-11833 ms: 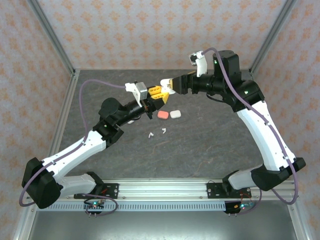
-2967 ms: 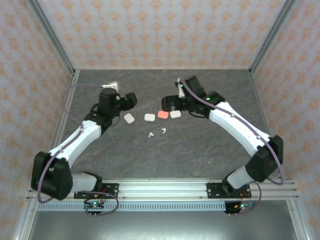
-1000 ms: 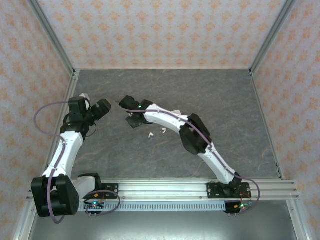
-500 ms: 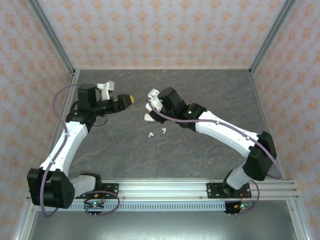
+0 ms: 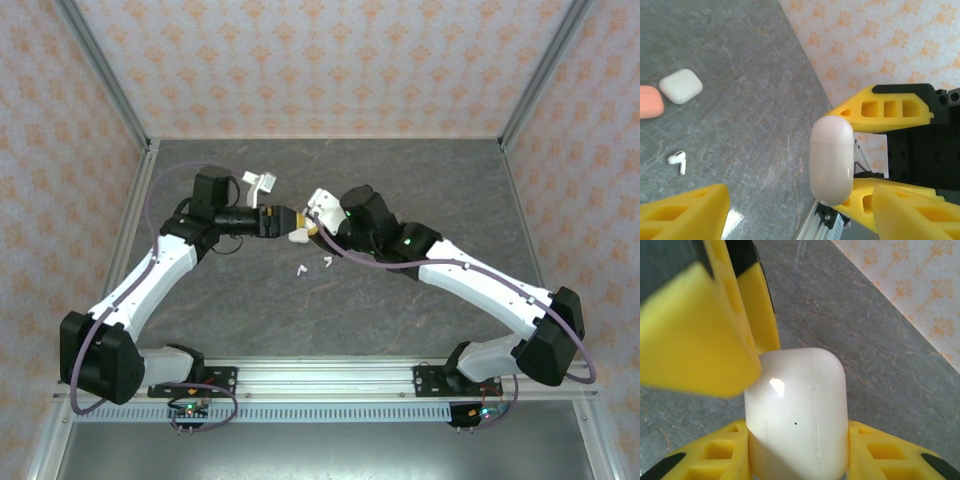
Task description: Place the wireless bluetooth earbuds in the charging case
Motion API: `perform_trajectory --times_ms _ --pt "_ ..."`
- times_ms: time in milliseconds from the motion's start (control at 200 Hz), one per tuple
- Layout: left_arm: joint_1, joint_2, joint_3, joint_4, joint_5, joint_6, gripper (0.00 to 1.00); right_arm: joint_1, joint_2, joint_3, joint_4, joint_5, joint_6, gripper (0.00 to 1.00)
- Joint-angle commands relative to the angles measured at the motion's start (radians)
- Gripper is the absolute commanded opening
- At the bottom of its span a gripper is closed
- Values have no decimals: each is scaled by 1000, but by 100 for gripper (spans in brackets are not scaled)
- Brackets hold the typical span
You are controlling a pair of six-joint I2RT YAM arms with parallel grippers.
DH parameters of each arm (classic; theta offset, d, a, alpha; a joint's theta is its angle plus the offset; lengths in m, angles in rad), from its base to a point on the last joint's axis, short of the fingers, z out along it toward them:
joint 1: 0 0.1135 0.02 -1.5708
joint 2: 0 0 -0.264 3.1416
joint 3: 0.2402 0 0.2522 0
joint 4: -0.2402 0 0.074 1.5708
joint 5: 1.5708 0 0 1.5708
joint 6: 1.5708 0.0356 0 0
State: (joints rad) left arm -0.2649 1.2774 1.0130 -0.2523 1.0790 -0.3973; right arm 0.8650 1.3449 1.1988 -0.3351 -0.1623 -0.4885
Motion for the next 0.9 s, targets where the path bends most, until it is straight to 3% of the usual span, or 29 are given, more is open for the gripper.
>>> perform_trajectory --times_ms 0,340,706,896 --pt "-20 10 28 53 44 18 73 0 -17 4 47 -43 -22 40" --pt "-48 36 44 102 58 -3 45 0 4 18 48 -67 -39 40" --pt "-52 30 42 107 49 14 25 -12 24 45 18 -83 -16 43" --pt "-53 -3 42 58 -51 64 24 -69 1 66 -50 -158 72 70"
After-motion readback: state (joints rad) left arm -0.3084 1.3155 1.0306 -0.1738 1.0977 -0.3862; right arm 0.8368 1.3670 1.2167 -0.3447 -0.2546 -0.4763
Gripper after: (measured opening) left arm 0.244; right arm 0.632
